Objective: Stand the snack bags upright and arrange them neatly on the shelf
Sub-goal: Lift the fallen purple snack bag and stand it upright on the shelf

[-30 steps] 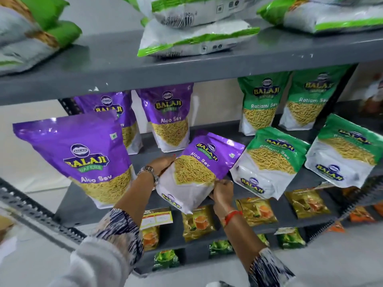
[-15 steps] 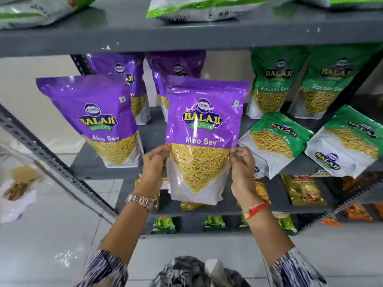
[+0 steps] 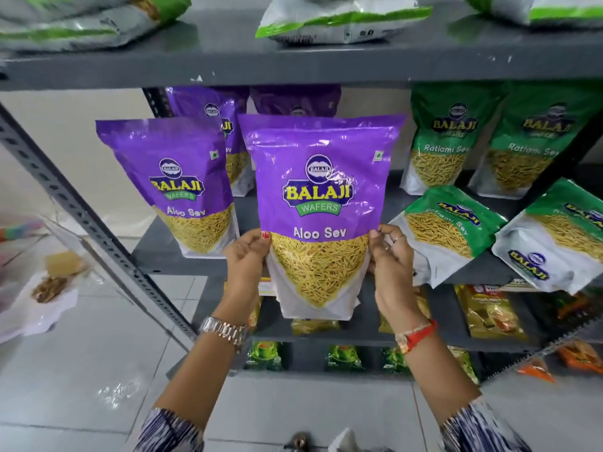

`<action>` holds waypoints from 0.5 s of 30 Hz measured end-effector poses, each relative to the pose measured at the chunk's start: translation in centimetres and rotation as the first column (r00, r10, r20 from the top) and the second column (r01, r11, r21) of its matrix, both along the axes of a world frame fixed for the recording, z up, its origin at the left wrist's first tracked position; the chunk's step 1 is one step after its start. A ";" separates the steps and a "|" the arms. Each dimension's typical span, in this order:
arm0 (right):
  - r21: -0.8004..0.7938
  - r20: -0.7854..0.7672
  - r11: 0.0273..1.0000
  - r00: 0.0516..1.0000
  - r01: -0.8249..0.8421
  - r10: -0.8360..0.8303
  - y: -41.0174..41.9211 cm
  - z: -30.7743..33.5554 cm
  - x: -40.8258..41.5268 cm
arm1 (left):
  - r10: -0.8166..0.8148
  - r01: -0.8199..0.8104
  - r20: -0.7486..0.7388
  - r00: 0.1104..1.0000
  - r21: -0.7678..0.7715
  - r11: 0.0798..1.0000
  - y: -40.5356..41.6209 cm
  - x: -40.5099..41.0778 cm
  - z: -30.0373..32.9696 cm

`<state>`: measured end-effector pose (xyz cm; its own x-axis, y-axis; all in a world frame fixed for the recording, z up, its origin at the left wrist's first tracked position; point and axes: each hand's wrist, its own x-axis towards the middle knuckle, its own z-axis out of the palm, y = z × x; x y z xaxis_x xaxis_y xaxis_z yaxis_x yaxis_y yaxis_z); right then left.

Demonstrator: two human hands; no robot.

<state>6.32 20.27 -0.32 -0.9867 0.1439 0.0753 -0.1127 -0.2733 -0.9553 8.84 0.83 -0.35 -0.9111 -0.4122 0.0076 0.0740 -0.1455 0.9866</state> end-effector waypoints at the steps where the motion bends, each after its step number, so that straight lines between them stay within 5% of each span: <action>1: 0.002 0.005 1.000 1.000 0.007 -0.007 -0.3 -0.4 -0.7 | -0.002 0.002 0.001 1.000 0.004 1.000 -0.1 -0.7 -0.3; 15: 0.044 -0.049 0.999 0.999 -0.008 0.010 -5.3 -3.3 -9.9 | 0.021 -0.022 0.012 1.000 0.169 0.985 -4.1 -10.2 -4.0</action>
<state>-3.57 14.92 -3.58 -0.9830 0.1304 0.1294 -0.1572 -0.2331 -0.9597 -1.40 -3.28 -4.34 -0.9017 -0.4262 -0.0727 0.0694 -0.3087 0.9486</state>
